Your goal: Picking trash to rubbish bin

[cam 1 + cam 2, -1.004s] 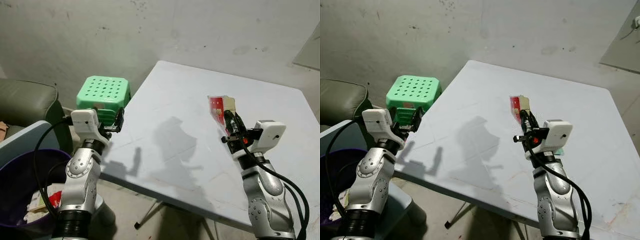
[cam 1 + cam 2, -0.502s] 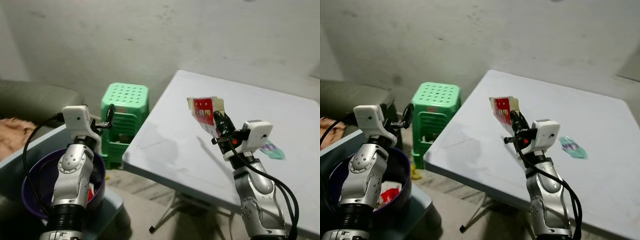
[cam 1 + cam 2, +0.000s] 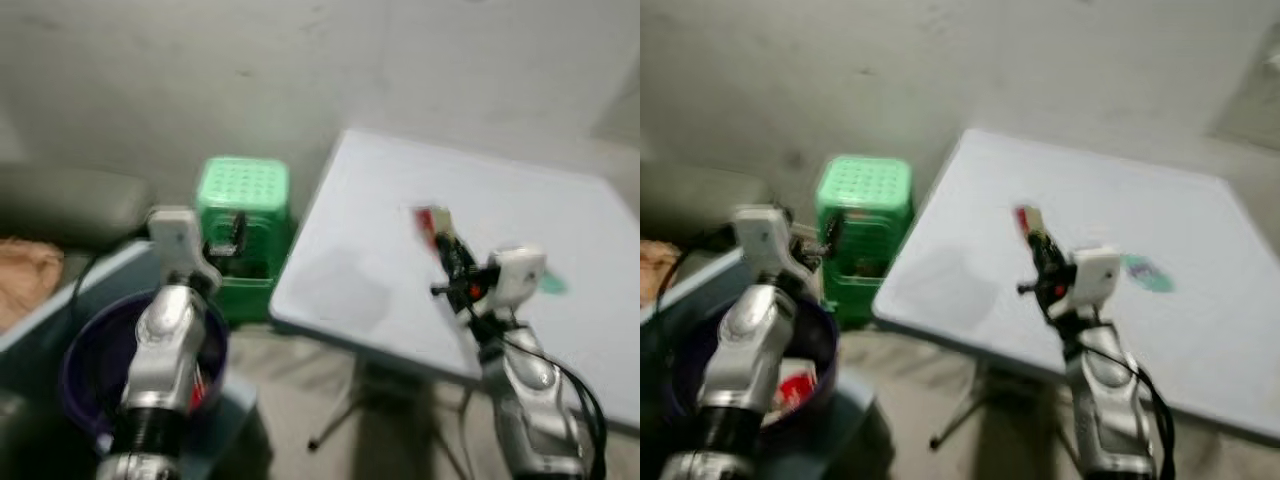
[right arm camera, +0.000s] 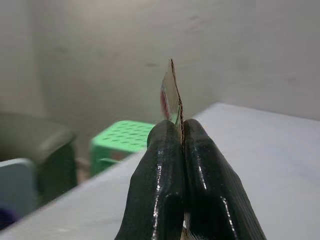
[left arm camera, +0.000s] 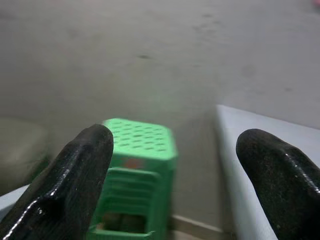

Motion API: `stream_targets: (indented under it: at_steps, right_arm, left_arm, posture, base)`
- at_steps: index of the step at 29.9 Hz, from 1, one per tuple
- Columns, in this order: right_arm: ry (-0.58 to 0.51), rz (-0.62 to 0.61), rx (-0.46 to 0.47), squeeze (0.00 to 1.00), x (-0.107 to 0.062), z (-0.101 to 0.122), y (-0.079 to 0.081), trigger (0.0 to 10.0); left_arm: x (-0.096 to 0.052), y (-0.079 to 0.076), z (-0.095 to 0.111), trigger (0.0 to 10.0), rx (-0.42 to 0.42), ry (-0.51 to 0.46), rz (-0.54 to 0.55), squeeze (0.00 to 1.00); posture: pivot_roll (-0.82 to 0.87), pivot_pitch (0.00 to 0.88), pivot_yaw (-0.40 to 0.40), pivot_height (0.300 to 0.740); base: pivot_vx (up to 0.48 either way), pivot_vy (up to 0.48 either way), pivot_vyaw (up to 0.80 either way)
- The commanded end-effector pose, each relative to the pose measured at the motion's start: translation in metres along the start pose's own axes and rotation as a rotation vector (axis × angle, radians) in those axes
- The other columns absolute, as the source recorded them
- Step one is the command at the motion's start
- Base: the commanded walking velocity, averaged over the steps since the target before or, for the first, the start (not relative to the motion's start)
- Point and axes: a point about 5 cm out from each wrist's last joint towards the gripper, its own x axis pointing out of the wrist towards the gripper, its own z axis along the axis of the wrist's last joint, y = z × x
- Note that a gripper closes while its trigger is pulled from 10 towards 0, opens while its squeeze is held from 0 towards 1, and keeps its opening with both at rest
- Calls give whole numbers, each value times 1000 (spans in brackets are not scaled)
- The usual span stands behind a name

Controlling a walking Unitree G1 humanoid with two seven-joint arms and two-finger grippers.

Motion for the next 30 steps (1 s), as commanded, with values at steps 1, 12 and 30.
stream_targets:
  at_steps: [1,12,30]
  right_arm:
    - [-9,8,-10,0,2,3,0,10000]
    - [9,11,-14,0,0,2,-5,10000]
    - [23,35,-16,0,3,1,-5,10000]
  left_arm:
    - [1,2,0,10000,18,11,15,0]
    - [-1,3,-2,10000,38,15,27,0]
    - [-7,-5,-9,10000,64,43,19,0]
  posture:
    - [8,0,-89,740]
    - [14,0,-91,740]
    - [29,0,-98,740]
  base:
    - [0,0,800]
    - [0,0,800]
    - [0,0,800]
